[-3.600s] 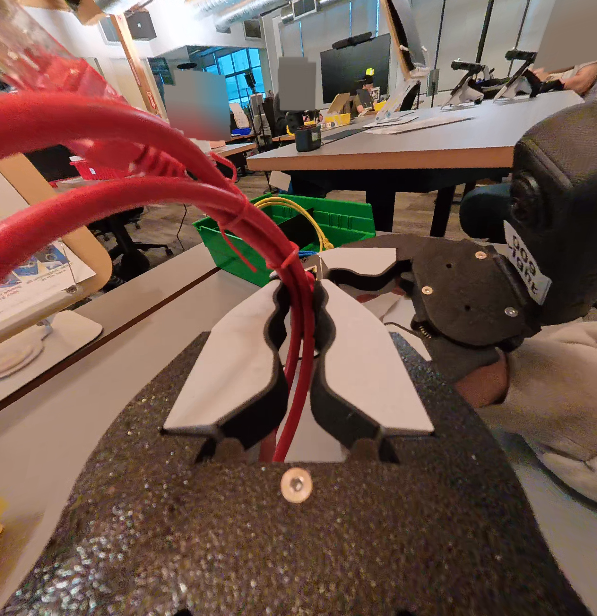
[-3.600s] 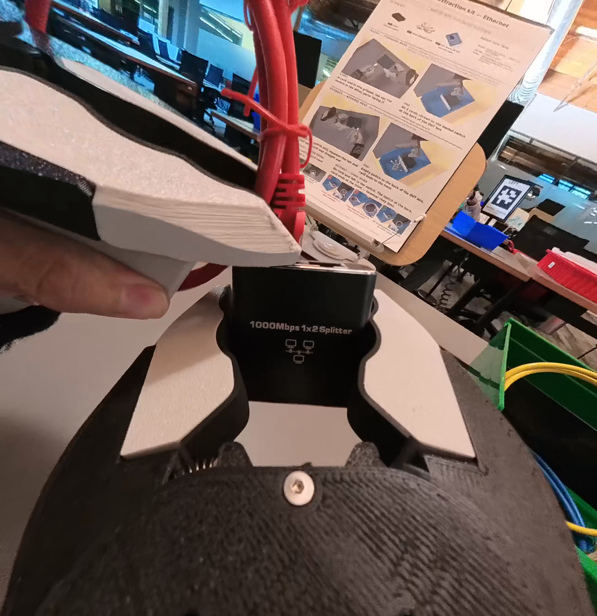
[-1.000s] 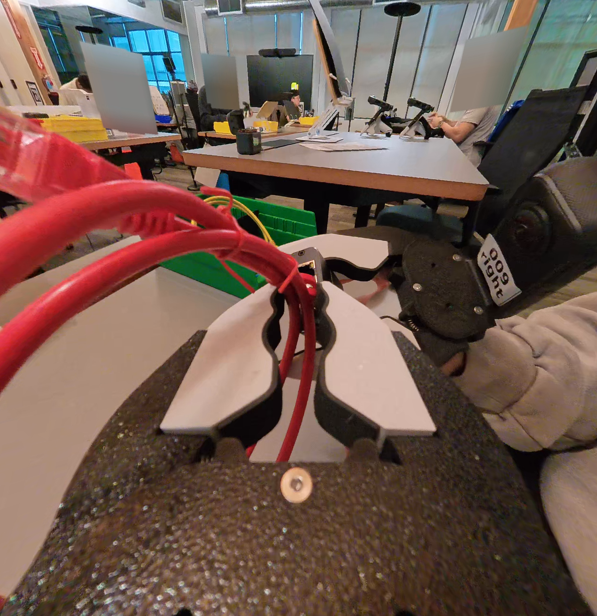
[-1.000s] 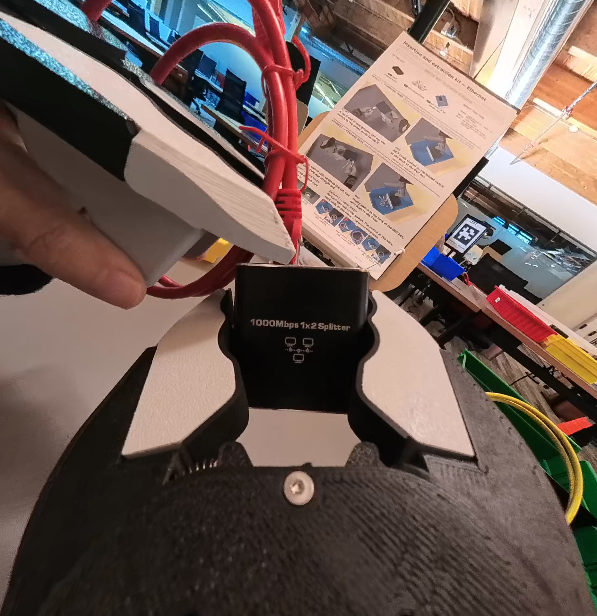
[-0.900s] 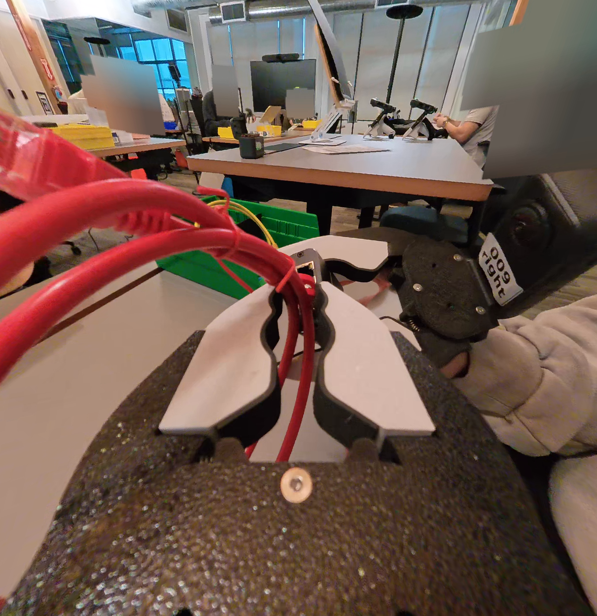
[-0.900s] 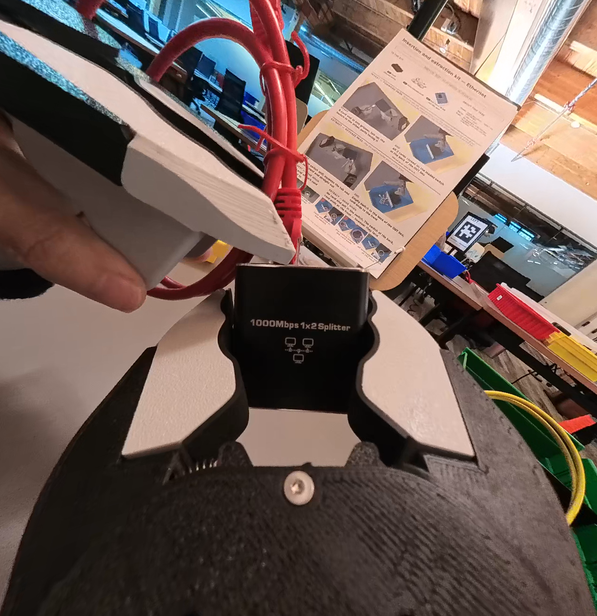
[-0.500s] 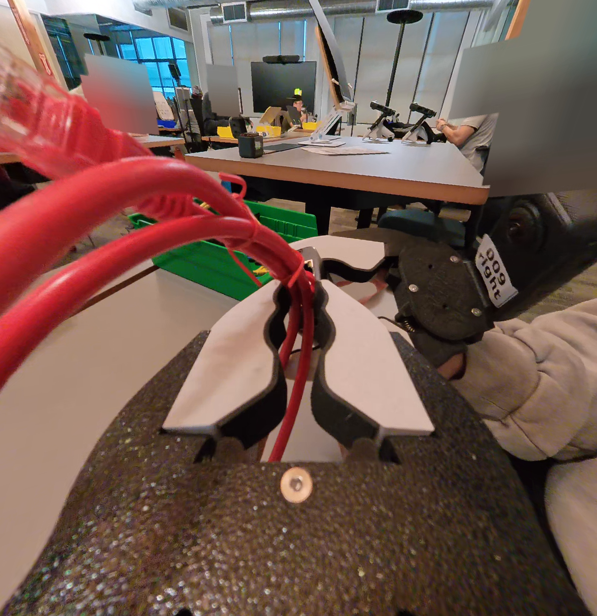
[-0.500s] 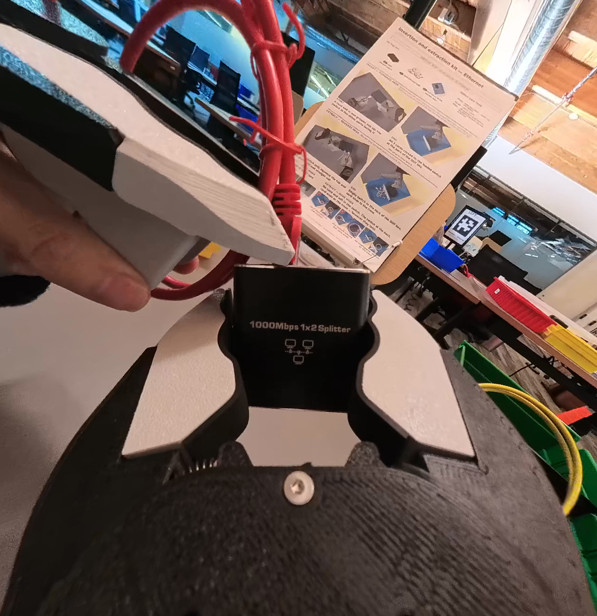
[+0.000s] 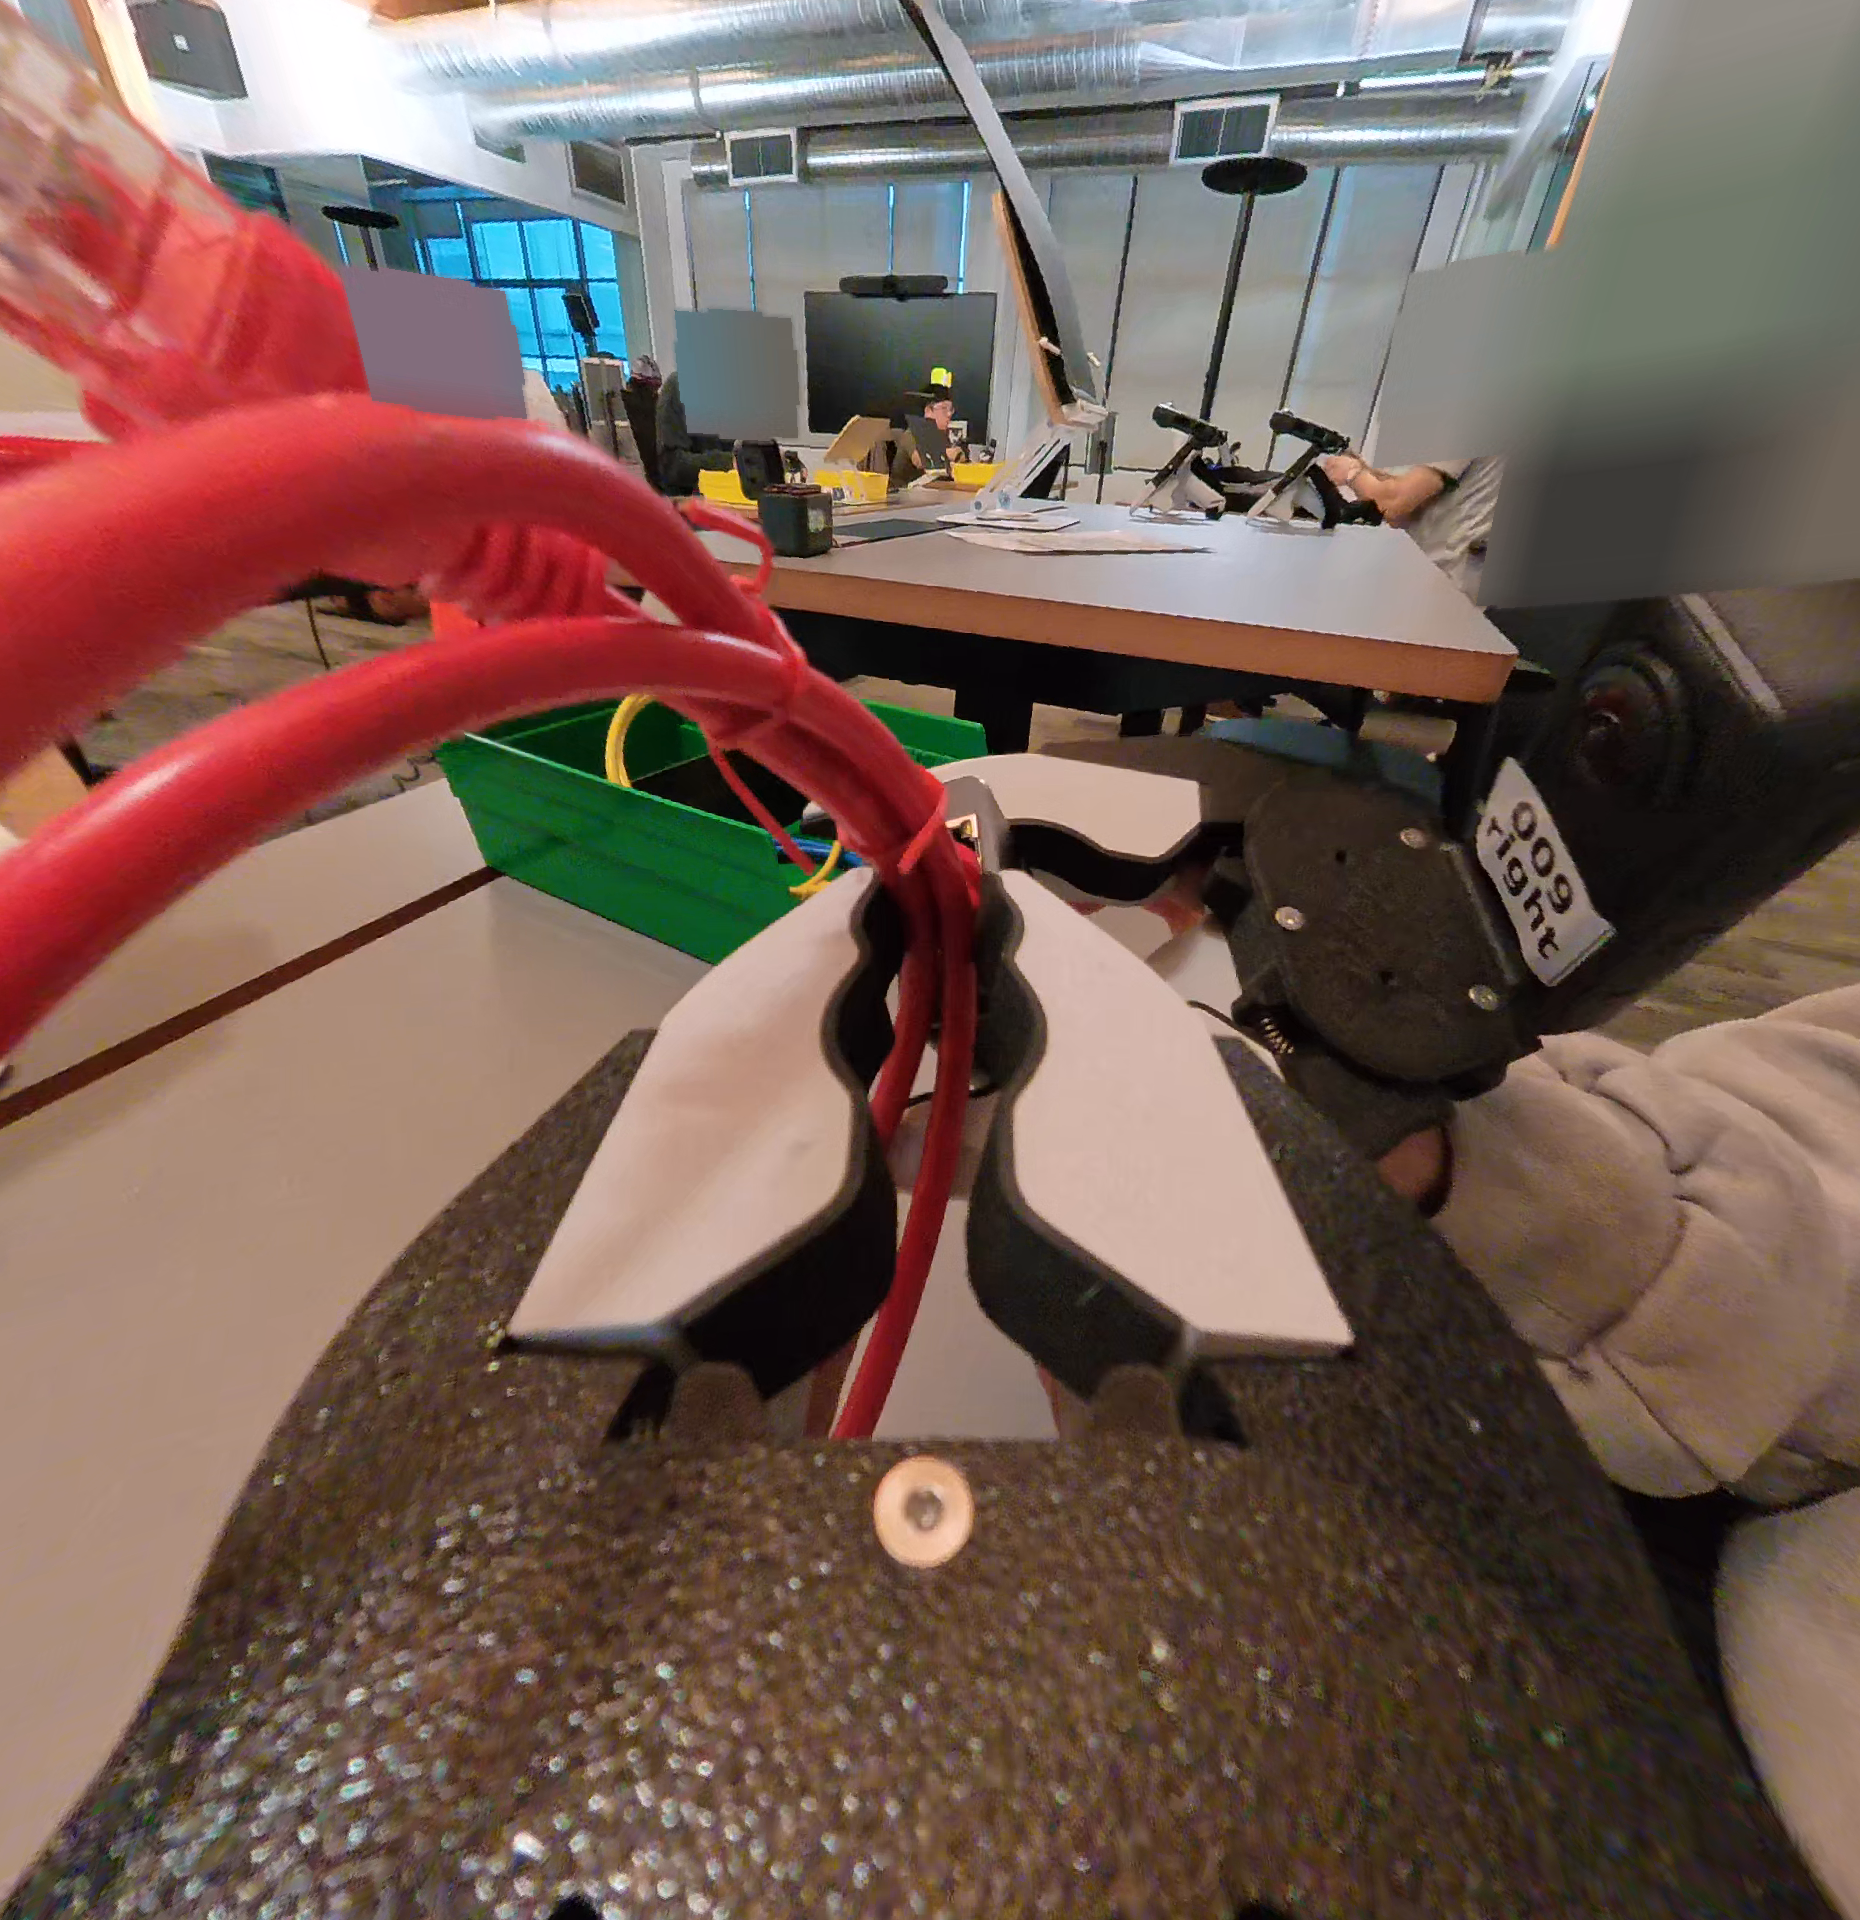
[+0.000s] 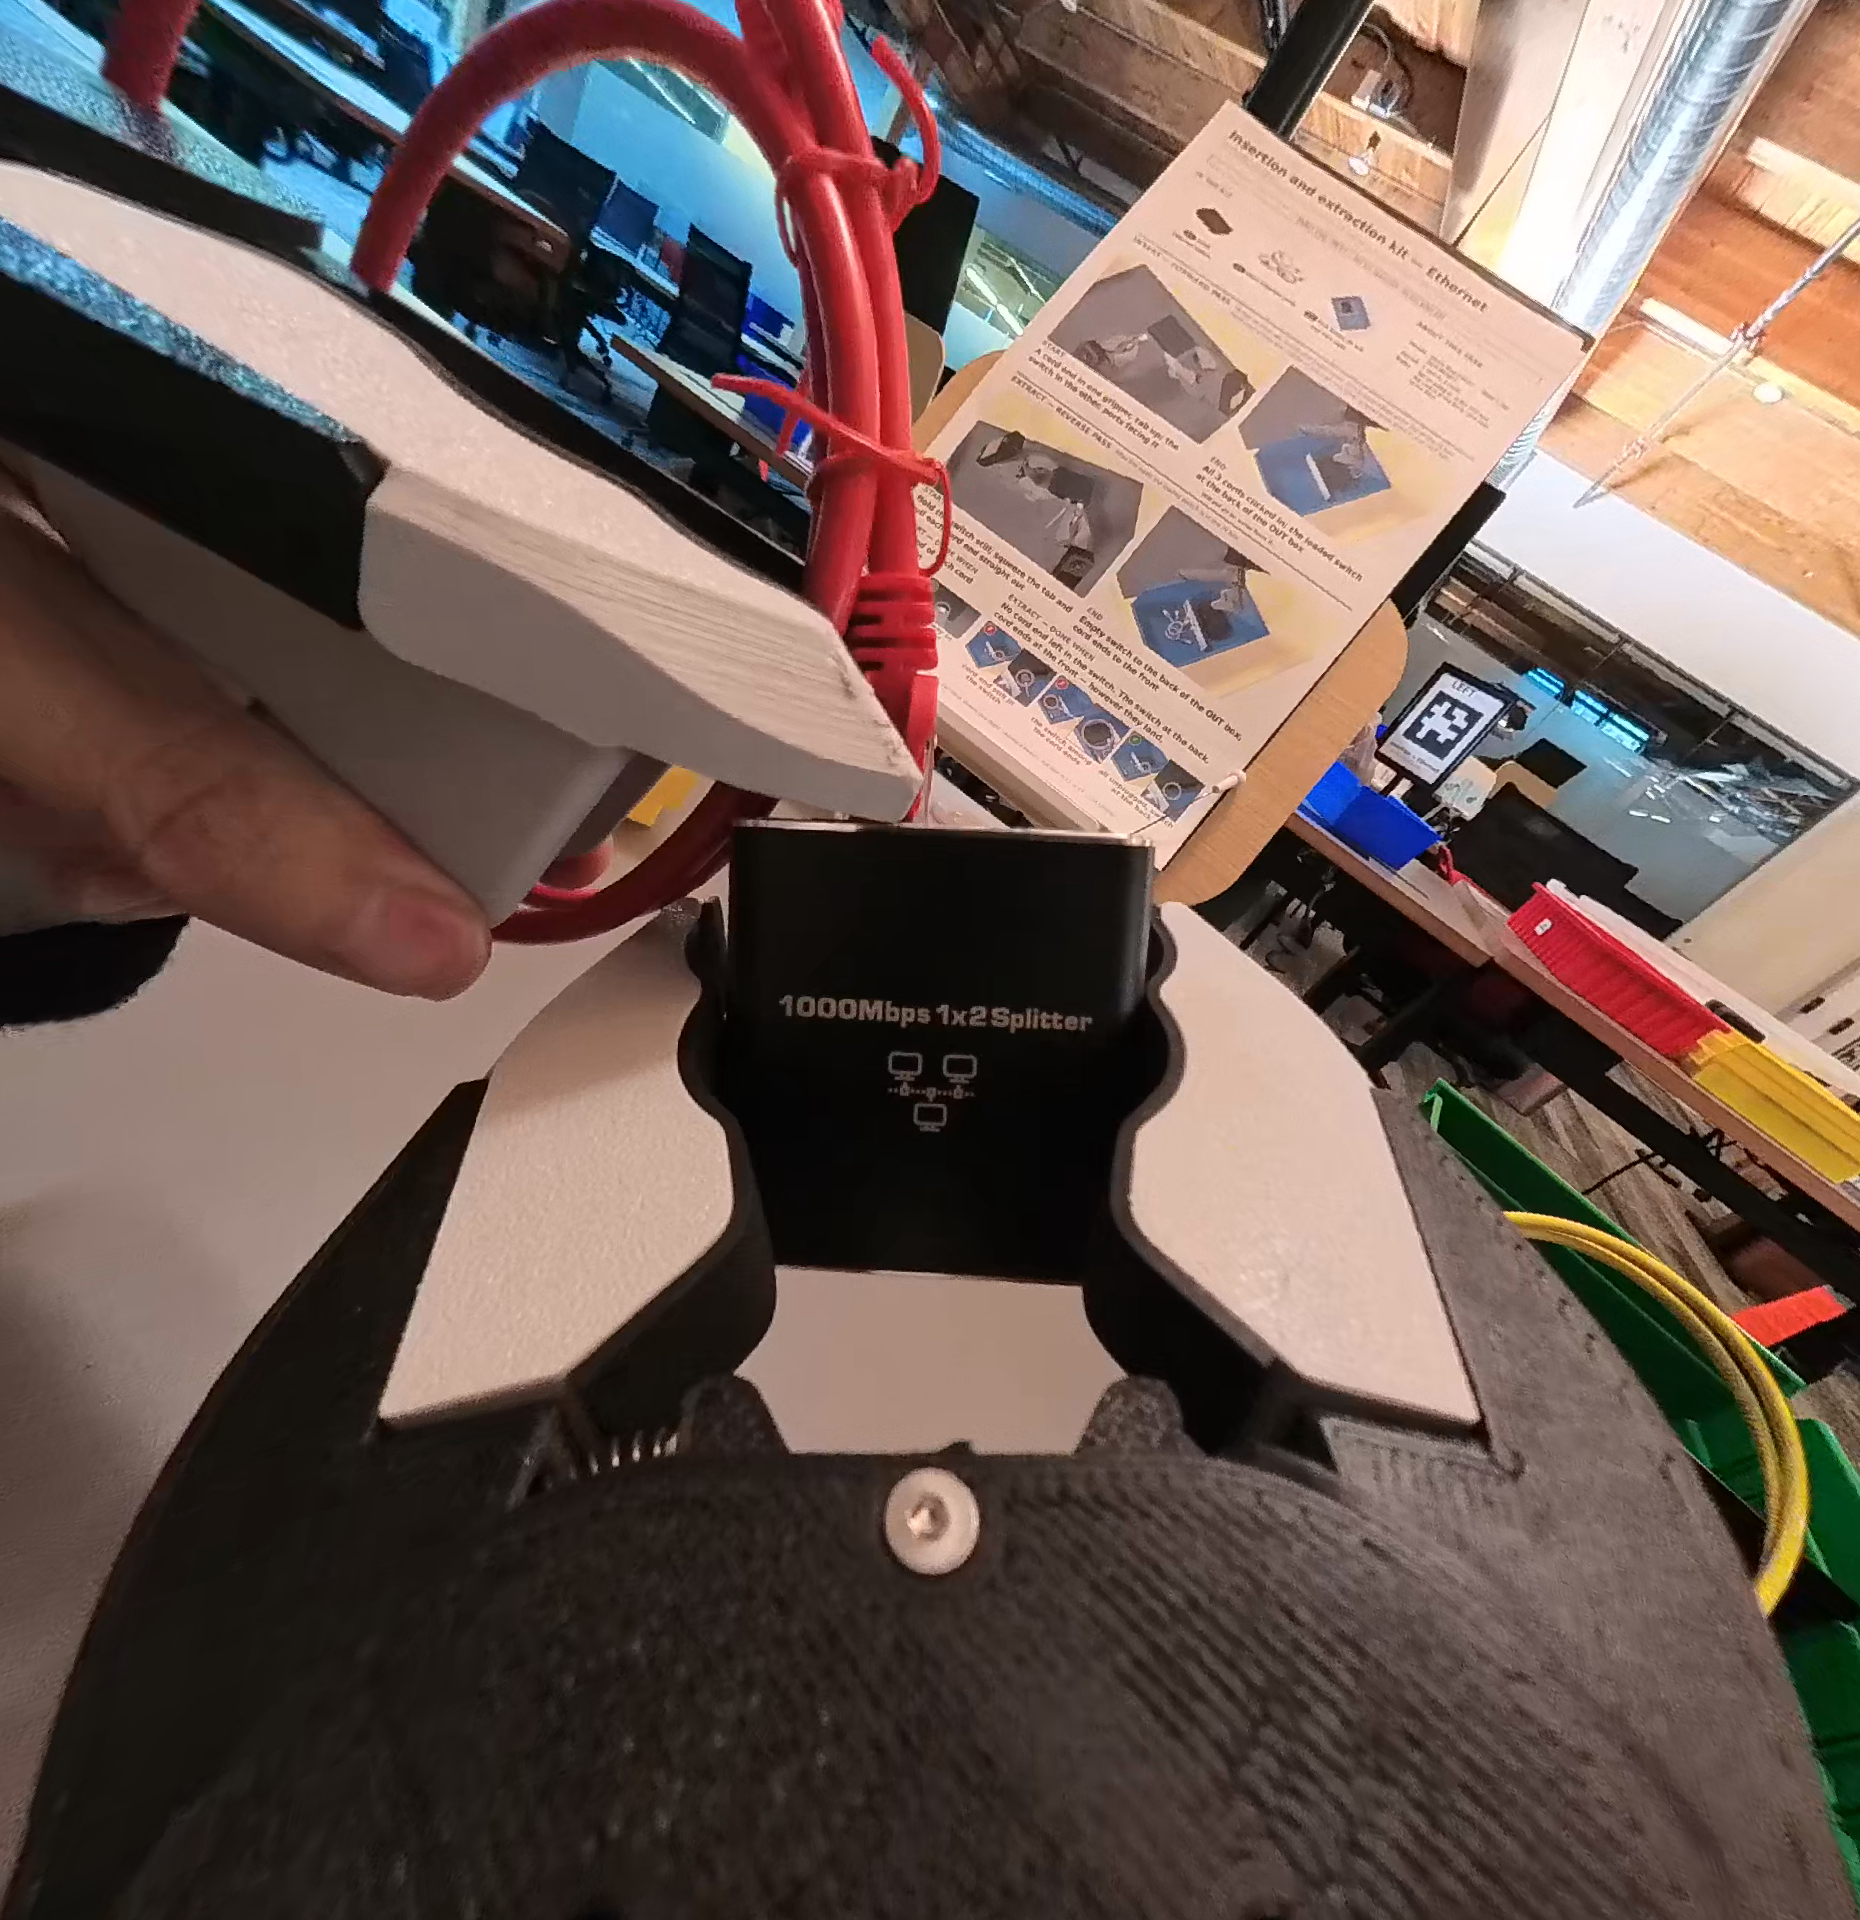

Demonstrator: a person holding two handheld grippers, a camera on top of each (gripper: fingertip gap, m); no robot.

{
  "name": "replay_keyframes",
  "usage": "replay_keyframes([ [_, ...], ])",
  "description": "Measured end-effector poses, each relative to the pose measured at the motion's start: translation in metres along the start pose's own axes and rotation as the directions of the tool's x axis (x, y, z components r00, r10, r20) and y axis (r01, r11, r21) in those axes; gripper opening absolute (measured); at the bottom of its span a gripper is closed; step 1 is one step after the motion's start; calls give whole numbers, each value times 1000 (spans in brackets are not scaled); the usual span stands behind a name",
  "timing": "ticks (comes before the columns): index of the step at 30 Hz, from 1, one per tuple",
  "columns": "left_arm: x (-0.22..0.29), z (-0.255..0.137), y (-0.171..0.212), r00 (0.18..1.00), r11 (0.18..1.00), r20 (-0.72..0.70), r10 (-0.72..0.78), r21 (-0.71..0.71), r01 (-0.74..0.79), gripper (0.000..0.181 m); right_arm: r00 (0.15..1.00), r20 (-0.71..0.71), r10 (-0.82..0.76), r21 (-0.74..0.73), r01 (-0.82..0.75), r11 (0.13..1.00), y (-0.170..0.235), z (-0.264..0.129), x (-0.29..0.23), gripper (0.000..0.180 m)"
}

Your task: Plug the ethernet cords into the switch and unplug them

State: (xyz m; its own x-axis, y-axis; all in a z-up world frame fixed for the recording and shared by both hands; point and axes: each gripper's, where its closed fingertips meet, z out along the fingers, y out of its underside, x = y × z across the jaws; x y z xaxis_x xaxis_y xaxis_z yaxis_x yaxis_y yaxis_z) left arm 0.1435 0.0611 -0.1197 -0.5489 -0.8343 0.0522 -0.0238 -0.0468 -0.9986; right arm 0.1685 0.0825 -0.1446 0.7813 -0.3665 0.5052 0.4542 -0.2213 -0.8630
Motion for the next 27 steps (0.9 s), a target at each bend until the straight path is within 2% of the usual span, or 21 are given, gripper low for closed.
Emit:
replay_keyframes([
  [7, 1, 1, 1, 993, 991, 17, 114, -65, -113, 14, 1000, 13, 28, 13, -28, 1000, 2, 0, -1, 77],
  [12, 1, 0, 1, 993, 992, 23, 112, -67, -110, 14, 999, 15, 44, 28, -44, 999, 1, 1, -2, 77],
  [24, -1, 4, 9, 951, 936, 90, 295, -228, -269, 15, 986, 65, 157, 42, -159, 986, 11, 5, -8, 77],
  [27, 1, 3, 7, 965, 948, 71, 253, -216, -233, 14, 983, 76, 168, 68, -173, 983, 7, 4, -9, 77],
])
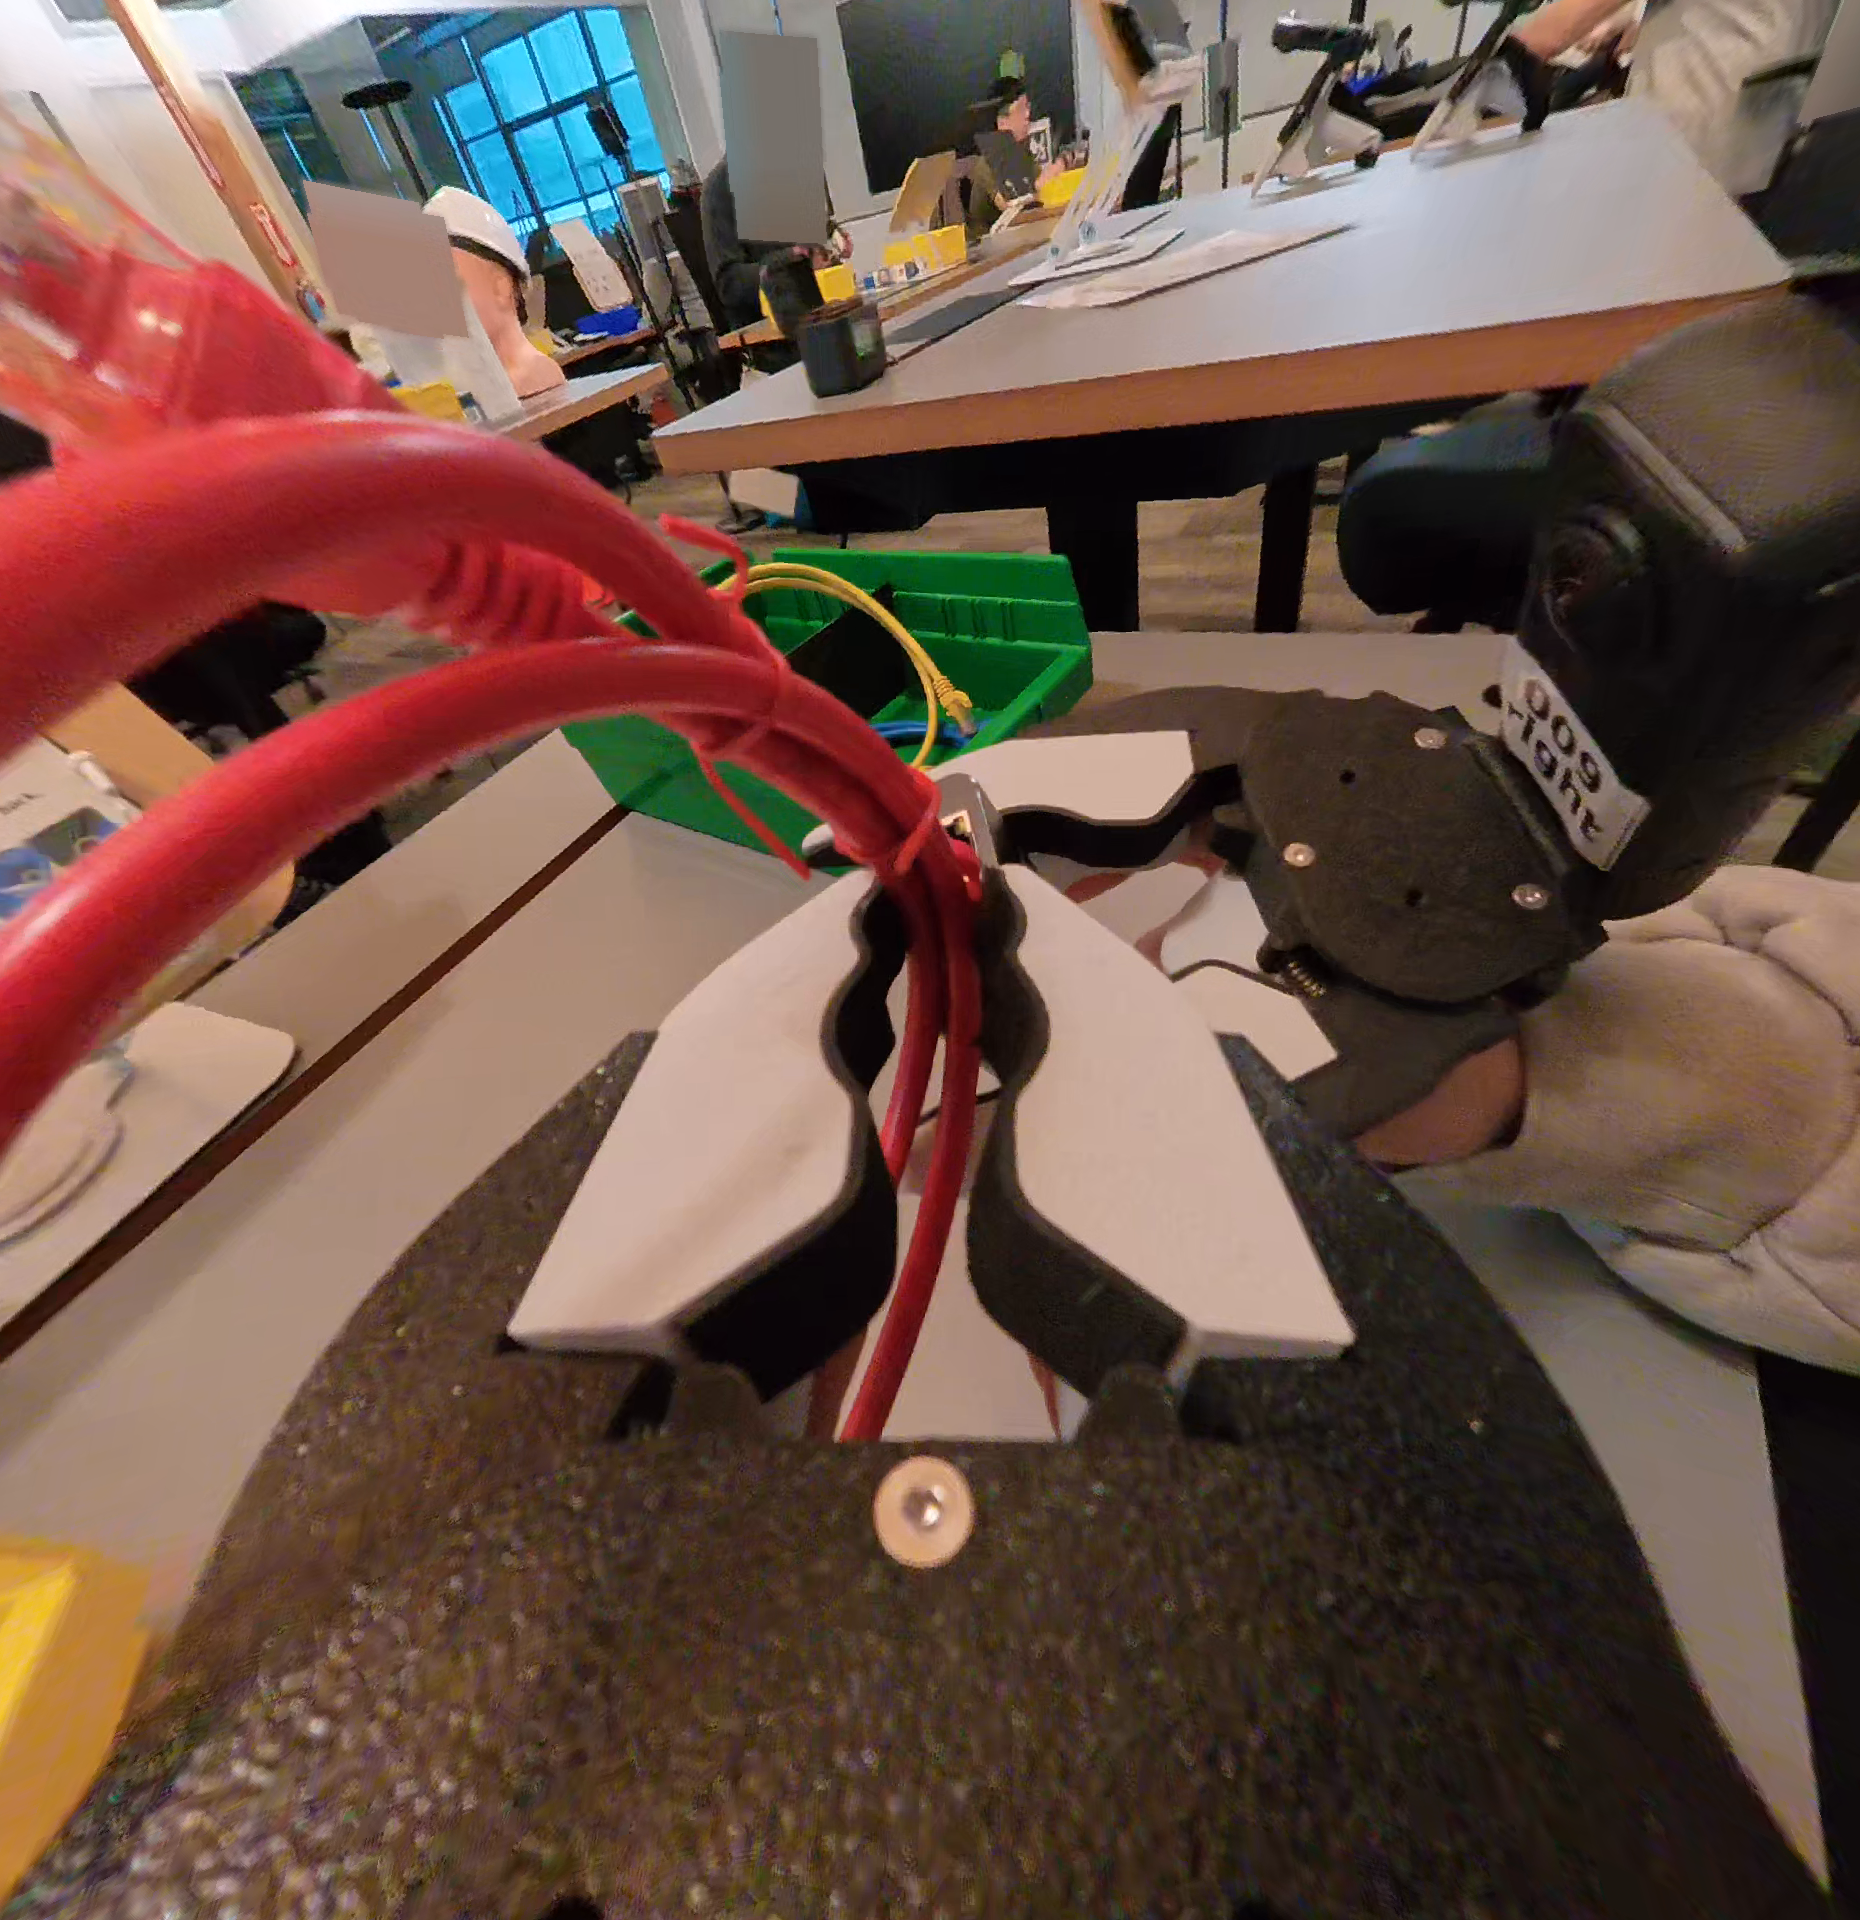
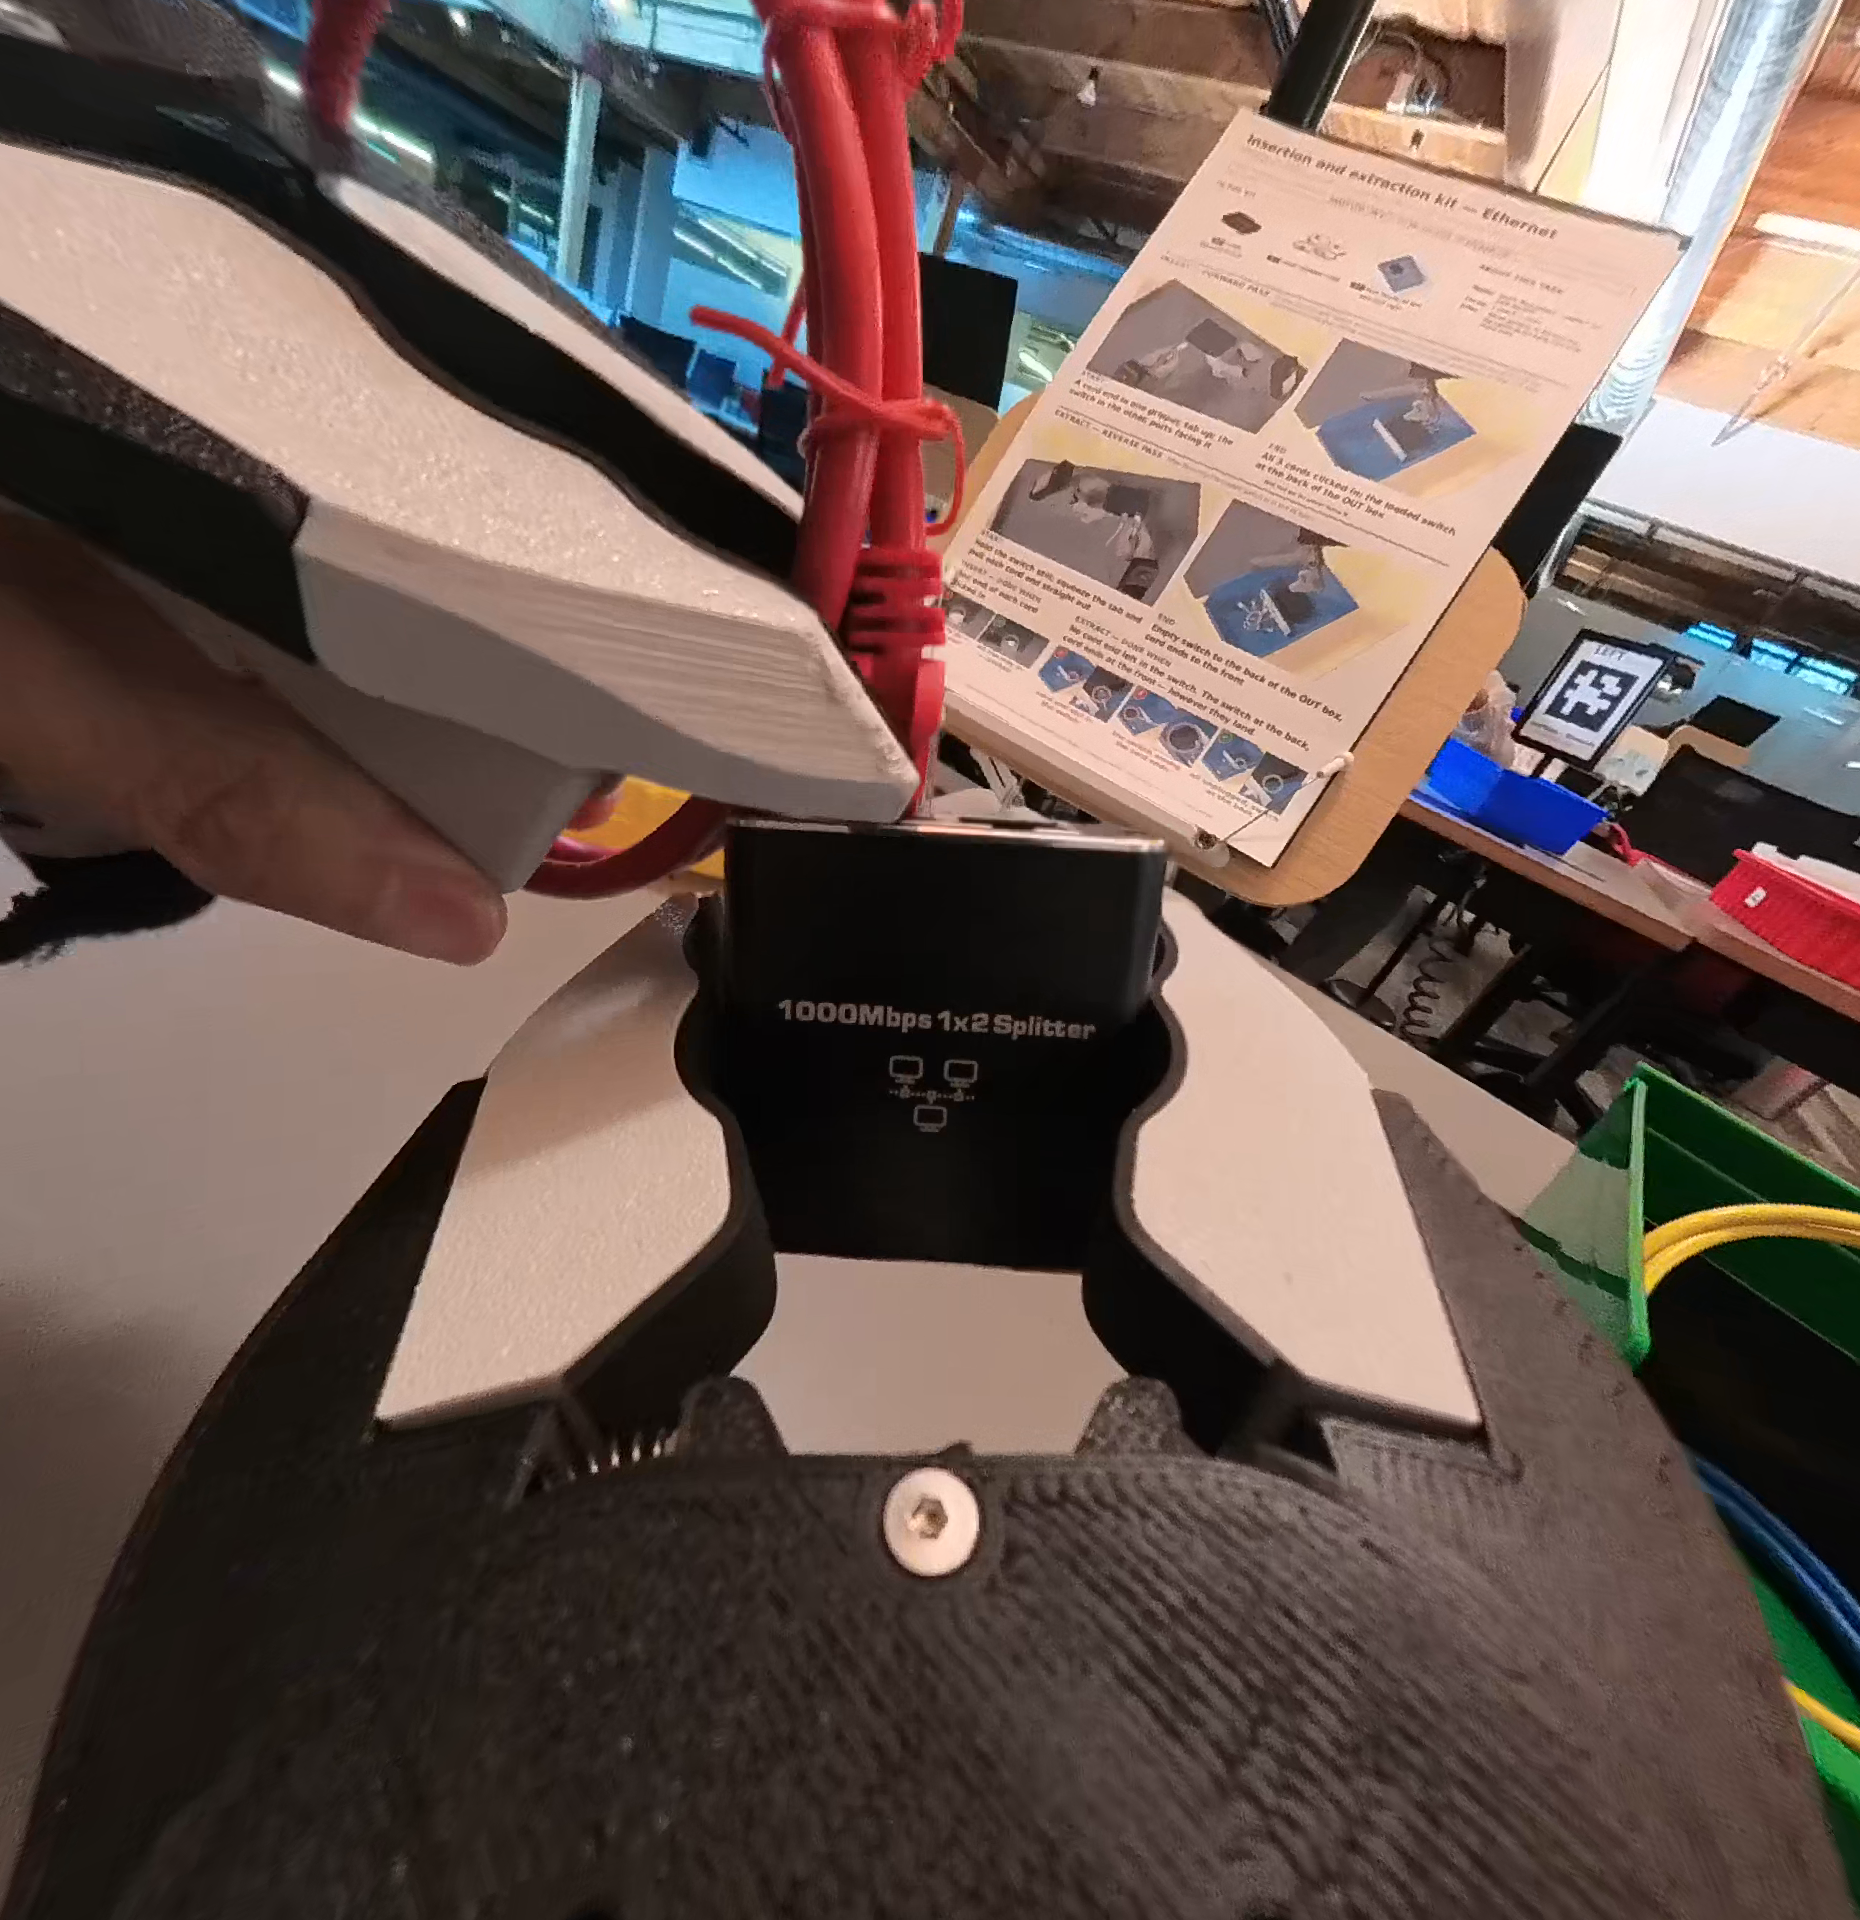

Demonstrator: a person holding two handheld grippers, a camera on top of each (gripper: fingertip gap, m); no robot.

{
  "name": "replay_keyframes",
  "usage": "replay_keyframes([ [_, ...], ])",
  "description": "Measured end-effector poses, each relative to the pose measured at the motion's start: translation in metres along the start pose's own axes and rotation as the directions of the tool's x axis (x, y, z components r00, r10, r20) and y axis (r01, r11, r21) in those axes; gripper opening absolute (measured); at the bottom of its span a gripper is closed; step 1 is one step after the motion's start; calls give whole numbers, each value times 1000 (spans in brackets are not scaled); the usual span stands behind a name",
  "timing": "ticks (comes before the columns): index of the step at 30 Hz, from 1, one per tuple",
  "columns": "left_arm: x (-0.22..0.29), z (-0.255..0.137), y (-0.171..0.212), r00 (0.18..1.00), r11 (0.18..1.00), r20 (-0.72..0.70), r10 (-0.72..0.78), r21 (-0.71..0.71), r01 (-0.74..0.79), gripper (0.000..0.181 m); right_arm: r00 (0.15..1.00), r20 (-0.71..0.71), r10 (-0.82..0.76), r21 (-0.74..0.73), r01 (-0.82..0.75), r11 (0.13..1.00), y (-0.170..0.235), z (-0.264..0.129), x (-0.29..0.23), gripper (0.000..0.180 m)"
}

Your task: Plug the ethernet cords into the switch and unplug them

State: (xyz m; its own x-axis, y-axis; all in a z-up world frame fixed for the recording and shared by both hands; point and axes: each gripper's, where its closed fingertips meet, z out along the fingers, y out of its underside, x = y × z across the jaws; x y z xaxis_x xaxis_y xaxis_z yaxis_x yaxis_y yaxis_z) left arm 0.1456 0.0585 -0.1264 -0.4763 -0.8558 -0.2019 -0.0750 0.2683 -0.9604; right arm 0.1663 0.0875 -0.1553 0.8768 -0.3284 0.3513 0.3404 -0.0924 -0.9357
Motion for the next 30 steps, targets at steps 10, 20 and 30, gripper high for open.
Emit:
replay_keyframes([
  [10, -2, 2, 6, 1000, 1000, 23, 10, -21, -10, 15, 1000, 5, -27, -47, 27, 999, 7, 2, 0, 78],
  [20, -3, 9, 16, 998, 997, 3, -56, -45, 56, 14, 999, 6, -40, -63, 41, 997, 19, 5, 3, 77],
  [30, -6, 18, 31, 997, 994, 41, -70, -81, 74, 14, 998, 55, 22, -136, -14, 991, 41, 9, -2, 78],
])
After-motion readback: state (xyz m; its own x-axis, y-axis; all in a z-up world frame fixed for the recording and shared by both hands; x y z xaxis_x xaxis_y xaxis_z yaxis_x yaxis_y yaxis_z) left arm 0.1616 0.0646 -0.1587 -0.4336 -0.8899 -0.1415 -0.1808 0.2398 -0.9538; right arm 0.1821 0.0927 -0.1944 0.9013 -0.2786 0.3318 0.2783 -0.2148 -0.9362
